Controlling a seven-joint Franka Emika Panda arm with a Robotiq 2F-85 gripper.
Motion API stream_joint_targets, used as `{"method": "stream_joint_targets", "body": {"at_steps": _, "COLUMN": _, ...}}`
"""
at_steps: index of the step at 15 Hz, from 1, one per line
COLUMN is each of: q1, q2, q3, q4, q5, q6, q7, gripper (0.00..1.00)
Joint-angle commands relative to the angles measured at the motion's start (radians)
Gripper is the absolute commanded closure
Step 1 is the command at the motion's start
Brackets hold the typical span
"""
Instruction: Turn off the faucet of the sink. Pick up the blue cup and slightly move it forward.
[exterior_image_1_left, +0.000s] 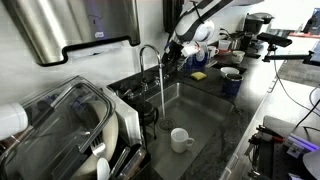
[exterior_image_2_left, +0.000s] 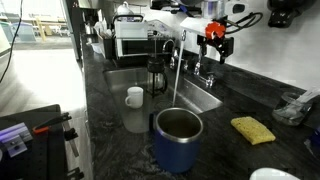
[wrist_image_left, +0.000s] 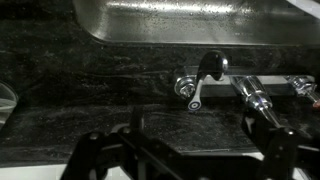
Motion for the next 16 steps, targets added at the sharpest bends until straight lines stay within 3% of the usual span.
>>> {"method": "stream_joint_targets", "body": {"at_steps": 1, "q1": -0.033, "q2": 0.044, "q3": 0.023, "q4": 0.101, "q5": 0.009, "q6": -0.149, "q7": -0.020, "gripper": 0.00}}
{"method": "stream_joint_targets", "body": {"at_steps": 6, "q1": -0.020, "q2": 0.052, "q3": 0.016, "q4": 0.114, "q5": 0.005, "q6": -0.227, "q7": -0.012, "gripper": 0.00}}
{"method": "stream_joint_targets", "body": {"at_steps": 16, "q1": 0.017, "q2": 0.063, "q3": -0.017, "q4": 0.060, "q5": -0.065, "q6": -0.166, "q7": 0.040, "gripper": 0.00}}
